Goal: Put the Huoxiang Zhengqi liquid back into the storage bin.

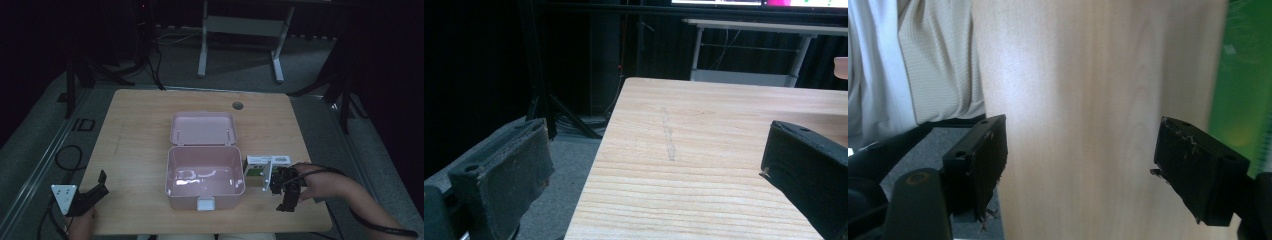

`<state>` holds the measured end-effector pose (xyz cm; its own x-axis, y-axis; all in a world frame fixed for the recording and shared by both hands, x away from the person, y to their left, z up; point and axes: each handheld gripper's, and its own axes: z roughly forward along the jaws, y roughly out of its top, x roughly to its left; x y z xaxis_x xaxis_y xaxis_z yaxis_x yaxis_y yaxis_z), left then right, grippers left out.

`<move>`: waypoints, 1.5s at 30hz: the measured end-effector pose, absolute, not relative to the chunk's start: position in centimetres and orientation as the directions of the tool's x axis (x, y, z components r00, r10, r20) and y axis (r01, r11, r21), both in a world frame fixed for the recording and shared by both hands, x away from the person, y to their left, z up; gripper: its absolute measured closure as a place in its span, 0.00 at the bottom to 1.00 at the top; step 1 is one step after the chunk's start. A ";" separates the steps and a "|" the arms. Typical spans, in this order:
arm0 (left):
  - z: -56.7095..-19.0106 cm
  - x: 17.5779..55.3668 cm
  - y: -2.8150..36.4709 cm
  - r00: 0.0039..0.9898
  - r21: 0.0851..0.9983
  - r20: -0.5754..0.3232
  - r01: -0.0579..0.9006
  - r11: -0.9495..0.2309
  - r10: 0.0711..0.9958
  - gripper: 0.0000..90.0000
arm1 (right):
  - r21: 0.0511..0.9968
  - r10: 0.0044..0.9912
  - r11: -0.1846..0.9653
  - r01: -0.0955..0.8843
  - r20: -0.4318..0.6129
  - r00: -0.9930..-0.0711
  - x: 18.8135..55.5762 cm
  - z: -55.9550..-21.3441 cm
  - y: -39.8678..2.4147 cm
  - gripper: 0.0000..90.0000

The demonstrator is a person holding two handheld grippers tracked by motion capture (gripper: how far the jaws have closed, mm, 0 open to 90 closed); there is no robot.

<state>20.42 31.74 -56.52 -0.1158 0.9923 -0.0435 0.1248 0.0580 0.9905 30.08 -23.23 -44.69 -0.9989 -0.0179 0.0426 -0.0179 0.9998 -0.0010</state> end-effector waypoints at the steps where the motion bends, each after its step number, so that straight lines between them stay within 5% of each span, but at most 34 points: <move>1: -56.5 20.4 31.7 -0.116 0.990 -0.043 0.125 0.058 0.992 0.00 | 0.013 -0.016 1.000 -0.016 0.035 -0.999 30.4 -43.9 -23.2 0.24; 19: -56.5 20.5 31.8 -0.113 0.990 -0.047 0.128 0.062 0.992 0.00 | 0.054 0.028 0.998 0.025 -0.049 -0.998 35.2 -38.5 -23.7 0.32; 45: -56.5 20.5 31.8 -0.102 0.989 -0.045 0.134 0.058 0.994 0.00 | -0.013 0.020 1.000 0.020 0.000 -1.000 41.2 -43.3 -21.8 0.44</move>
